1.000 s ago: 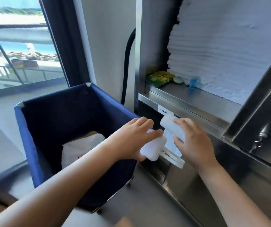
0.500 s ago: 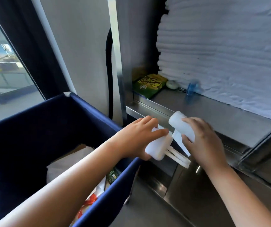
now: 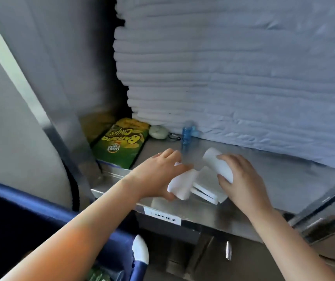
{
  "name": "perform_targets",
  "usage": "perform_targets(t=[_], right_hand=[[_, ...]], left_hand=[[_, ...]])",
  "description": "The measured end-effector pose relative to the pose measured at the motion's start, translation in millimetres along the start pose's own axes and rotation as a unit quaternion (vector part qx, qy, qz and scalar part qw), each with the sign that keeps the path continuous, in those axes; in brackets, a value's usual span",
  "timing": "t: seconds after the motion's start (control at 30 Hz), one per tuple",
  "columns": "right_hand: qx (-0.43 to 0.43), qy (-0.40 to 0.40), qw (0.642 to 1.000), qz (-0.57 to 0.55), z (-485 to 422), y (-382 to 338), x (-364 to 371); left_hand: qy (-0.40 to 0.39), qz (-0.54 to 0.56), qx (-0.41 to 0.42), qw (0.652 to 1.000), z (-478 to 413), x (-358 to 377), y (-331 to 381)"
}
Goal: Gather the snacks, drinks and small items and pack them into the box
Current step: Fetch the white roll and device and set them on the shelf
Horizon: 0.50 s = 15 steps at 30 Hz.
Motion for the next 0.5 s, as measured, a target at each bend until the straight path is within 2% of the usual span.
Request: perform_targets(t=[0.13,0.33,0.5], right_hand=[[0.038,-0.014,0.999,0.025,-6,18,15],[0.070,-0.004,0.998,0.000,-6,32,19],[0.046,0.007,0.999,-0.014,-4,33,20]], left_hand=[[-0.015,0.013,0.029,0.999,-32,13,-22],[-0.049,-0.009,0.017,0.999,-46,22,-37],[-0.125,0.031,-0.045,0.991,-44,23,-50]])
Point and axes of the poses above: each hand's wrist, its own z-axis away from the middle knuckle, its own x-axis out of the palm, y = z × x, the point moved 3 cm from there along -z, towards the middle knuckle, and after that the axes turned 11 degrees about x, right-handed, at the moved point
